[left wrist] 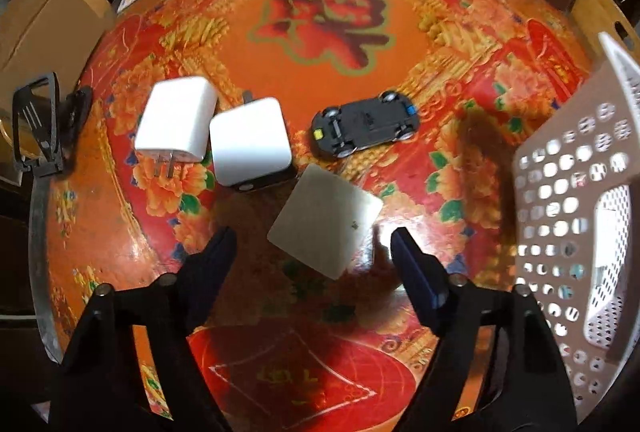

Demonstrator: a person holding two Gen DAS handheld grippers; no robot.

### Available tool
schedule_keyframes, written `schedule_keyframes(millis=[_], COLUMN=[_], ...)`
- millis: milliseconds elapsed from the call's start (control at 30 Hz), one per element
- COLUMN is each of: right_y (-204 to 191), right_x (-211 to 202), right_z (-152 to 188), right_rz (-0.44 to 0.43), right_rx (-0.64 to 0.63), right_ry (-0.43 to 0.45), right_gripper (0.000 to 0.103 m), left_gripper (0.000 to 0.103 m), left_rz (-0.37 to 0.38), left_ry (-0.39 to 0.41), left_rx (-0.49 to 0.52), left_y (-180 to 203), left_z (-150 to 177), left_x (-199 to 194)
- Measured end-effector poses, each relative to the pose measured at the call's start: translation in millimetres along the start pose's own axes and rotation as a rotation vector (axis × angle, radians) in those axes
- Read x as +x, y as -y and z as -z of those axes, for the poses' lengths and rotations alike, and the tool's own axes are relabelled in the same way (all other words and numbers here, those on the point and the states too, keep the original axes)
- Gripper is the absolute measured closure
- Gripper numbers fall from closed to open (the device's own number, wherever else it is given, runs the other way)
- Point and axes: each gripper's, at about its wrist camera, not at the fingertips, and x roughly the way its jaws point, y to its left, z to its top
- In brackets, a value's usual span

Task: Organize rigid objects
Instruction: 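Move the left tool back and grasp the white cube charger, then carry the white cube charger into the basket and open the left tool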

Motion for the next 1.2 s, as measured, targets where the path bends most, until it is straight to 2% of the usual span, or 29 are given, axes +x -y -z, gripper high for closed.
schedule_keyframes(millis=[167,233,267,533,900,1200], right_y=[0.0,0.4,0.5,-0.1,-1.9,-2.8], right_x=[-0.1,-0.4,-0.3,-0.6,-0.7,-0.8], right_z=[-0.2,-0.6,-0.6,-1.2,-2.7,-2.8], right_rz=[-0.001,-0.002,-0.002,-0.009,-0.017,-0.018], right_rx=[-0.004,-0.006,-0.006,-0.009,-0.018,-0.022], right_ry=[-0.002,-0.003,-0.003,-0.001,-0.005,-0.004], right_gripper=[0.082,0.082,0.082,0.082,0.082,0.082], left_gripper=[0.036,0.041,0.048,0.053,0.057,0.057], left_rz=[0.012,0.032,0.043,0.039,0.007,0.019], left_ry=[-0.026,-0.02,-0.016,0.032,0.094,0.168], left_rx=[-0.021,-0.039,-0.042,-0.017,-0.003,0.029], left_y=[-1.8,-3.5,-3.6,0.6,-17.8,-12.4], left_z=[0.0,-0.7,-1.6,6.6,26.3,35.4], left_x=[15.6,15.2,14.3,-1.0,-37.7,-87.9])
